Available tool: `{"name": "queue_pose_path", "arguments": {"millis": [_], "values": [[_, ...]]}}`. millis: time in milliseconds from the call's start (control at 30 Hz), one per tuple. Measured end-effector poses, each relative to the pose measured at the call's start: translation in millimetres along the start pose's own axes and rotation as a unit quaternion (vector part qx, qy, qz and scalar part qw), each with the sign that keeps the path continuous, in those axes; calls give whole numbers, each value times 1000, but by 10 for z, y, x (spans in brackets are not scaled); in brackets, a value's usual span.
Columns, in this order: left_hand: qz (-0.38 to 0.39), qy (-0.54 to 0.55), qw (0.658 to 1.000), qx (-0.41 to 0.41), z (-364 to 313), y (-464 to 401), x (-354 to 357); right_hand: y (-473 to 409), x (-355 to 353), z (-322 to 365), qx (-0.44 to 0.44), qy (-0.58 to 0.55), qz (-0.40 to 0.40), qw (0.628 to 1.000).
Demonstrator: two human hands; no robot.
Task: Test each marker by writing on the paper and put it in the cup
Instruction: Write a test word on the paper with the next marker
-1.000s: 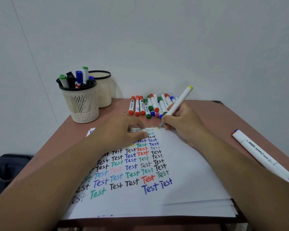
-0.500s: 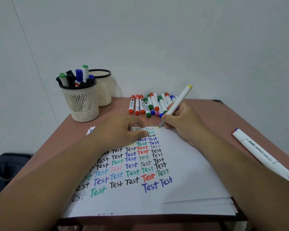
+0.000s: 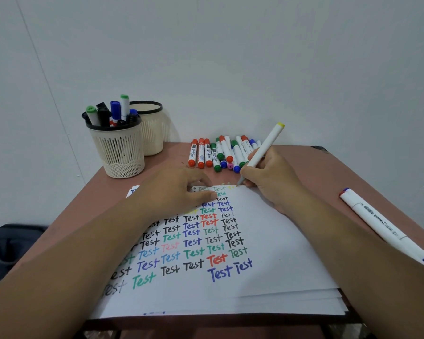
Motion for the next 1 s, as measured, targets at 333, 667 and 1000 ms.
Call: {"name": "queue_pose_path", "arguments": {"millis": [333,667,1000], "values": [[5,16,1000,-1,31,-12,40,-2,9,4,0,-5,7,1000],[4,6,1000,-5,12,-3,8,-15,-39,9,-6,-34,-15,999],[-2,1,1000,-10,-16,19,-46,-44,-52,-12,-13,-8,-22,1000]]}}
Point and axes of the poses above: each hand's wrist, its own y-axis away from the middle knuckle, its own x-axis out of the palm, z = x × y, the point moved 10 cm from there along -y, towards the middle knuckle, and after that the axes turned 13 degrees about -y, right-handed, at the moved point
